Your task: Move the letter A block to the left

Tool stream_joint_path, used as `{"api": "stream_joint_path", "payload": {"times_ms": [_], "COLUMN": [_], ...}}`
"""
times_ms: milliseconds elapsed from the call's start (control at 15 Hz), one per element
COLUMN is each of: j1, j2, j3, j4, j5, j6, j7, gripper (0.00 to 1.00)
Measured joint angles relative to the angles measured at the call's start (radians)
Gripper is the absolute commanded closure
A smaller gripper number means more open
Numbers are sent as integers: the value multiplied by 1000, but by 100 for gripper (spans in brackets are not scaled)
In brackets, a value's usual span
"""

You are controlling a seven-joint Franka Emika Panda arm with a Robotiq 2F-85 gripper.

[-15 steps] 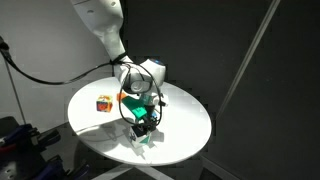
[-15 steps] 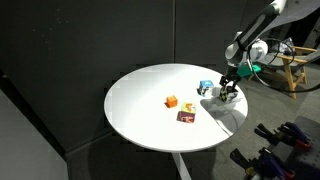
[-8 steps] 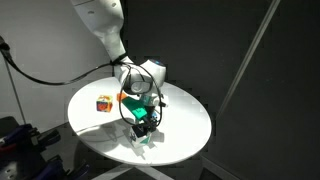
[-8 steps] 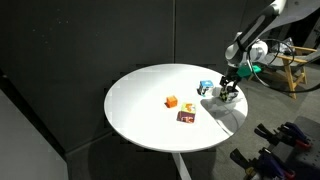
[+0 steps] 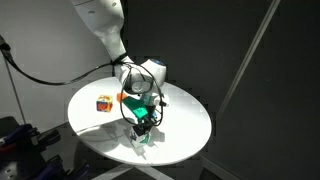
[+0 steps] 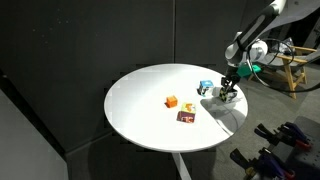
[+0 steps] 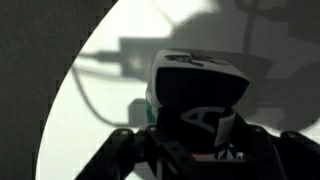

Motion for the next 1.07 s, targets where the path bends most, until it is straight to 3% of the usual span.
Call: {"api": "stream_joint_path", "payload": {"times_ms": [267, 1067], "j1": [0, 19], "j2": [-5, -88], "j3": [-1, 0], "j4": [1, -25], "j5": [-37, -180], "j6": [-2, -67], "j7": [-16, -97], "gripper": [96, 95]}}
